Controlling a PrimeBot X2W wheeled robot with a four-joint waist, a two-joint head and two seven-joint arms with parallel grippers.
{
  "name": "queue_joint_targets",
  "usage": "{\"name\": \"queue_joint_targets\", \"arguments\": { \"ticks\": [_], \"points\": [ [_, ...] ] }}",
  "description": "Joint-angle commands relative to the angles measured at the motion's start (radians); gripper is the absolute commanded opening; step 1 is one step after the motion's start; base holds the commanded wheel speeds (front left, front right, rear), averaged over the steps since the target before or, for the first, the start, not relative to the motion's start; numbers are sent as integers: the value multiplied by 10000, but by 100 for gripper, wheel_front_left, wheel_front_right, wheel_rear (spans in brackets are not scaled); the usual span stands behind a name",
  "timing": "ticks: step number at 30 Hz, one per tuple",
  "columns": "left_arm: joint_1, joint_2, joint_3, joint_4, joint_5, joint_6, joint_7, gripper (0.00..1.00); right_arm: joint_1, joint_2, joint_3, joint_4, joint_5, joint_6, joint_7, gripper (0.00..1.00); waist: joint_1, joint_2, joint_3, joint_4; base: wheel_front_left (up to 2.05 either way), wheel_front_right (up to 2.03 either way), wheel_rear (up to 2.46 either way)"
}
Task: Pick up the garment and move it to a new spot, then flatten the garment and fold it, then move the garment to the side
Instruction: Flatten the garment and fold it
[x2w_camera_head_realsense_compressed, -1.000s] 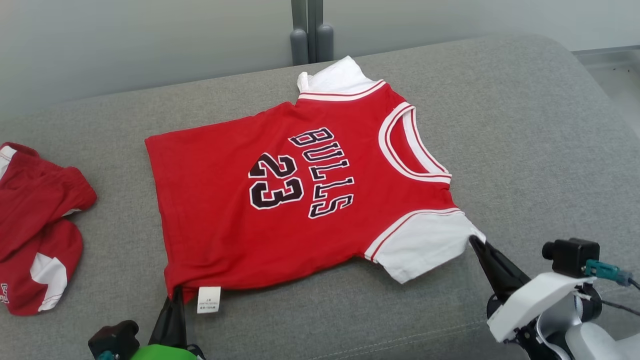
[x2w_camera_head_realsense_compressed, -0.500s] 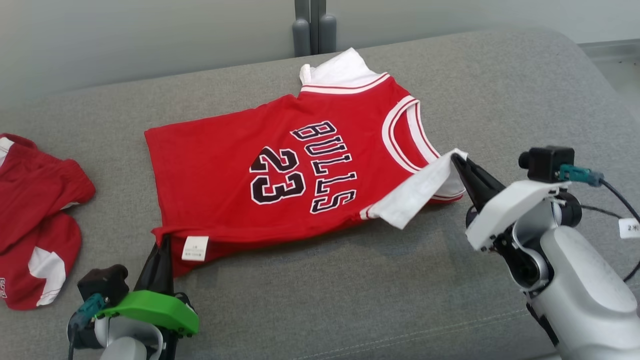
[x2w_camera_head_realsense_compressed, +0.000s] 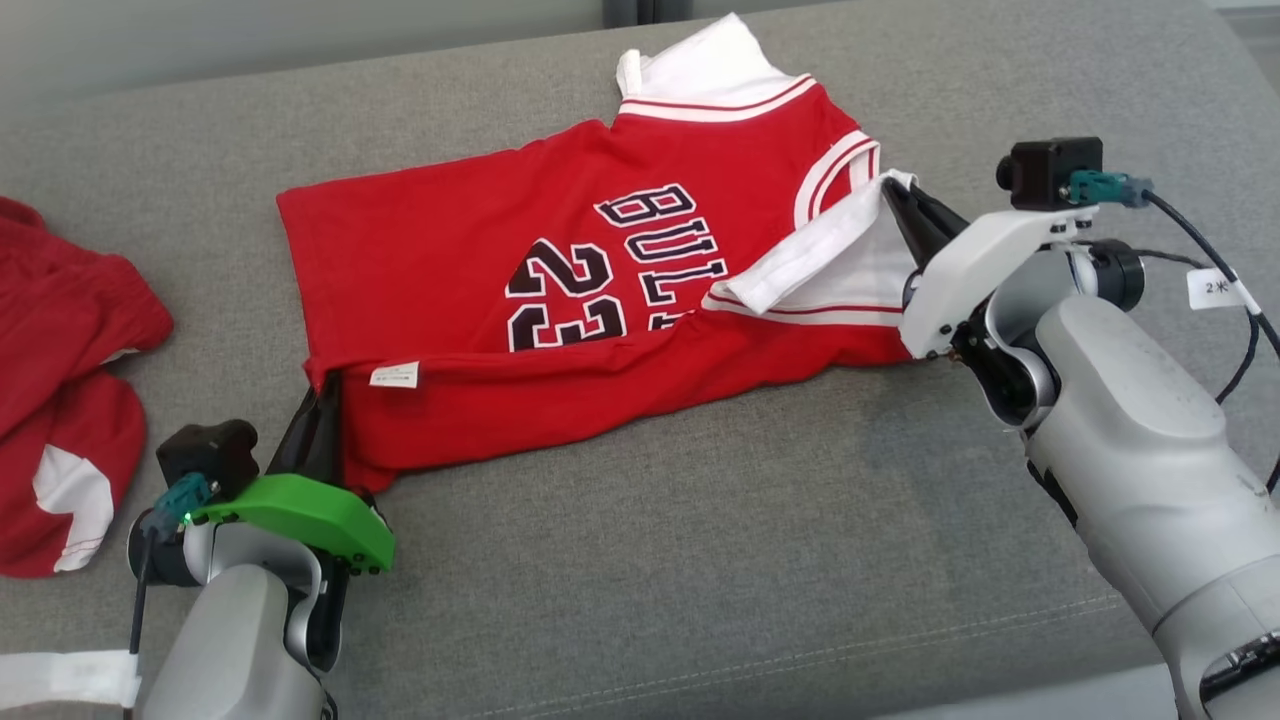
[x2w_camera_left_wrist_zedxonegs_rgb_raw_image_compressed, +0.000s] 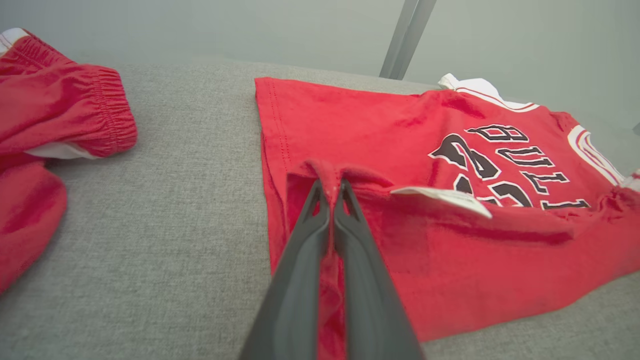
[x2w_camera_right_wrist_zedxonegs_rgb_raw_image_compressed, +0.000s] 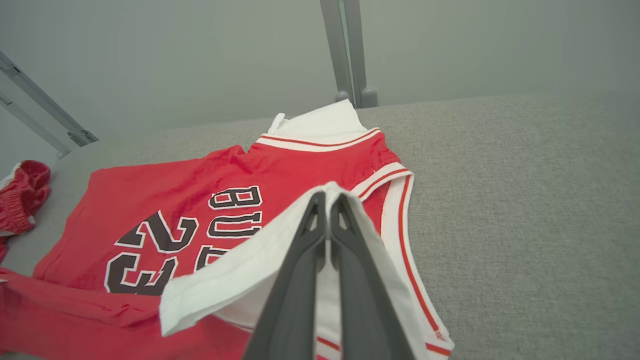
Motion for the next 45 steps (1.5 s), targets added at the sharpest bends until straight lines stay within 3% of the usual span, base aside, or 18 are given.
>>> {"name": "queue_joint_targets", "arguments": {
  "ticks": [1,12,13,14,15,16,29,45],
  "points": [
    [-195,66,-10,30,48,-30,-40,0,-168,-8,61,115,53,0,-88,0,0,0,300,154,0,0,0],
    [-1289,32,-444,922,62,-67,-128,0,-1833,385,861,2508,162,0,-1399,0,0,0,932,468,0,0,0],
    [-1345,22,-460,978,47,-70,-127,0,-1912,402,913,2639,188,0,-1554,20,0,0,956,497,0,0,0],
    [-1394,22,-458,988,58,-71,-115,27,-1957,437,980,2755,198,0,-1673,67,0,0,969,517,0,0,0],
    [-1428,17,-441,976,79,-71,-116,89,-1974,463,1037,2847,229,0,-1775,100,0,0,978,535,0,0,0],
    [-1438,0,-429,951,91,-72,-118,100,-1979,465,1084,2942,249,0,-1856,100,0,0,983,554,0,0,0],
    [-384,-329,295,-122,578,-52,-99,100,-1319,19,1672,2558,712,0,-2438,100,0,0,526,455,0,0,0],
    [1125,-690,922,-1158,1308,45,-100,100,840,-758,643,950,-470,0,-2445,100,0,0,193,404,0,0,0]
  ]
}}
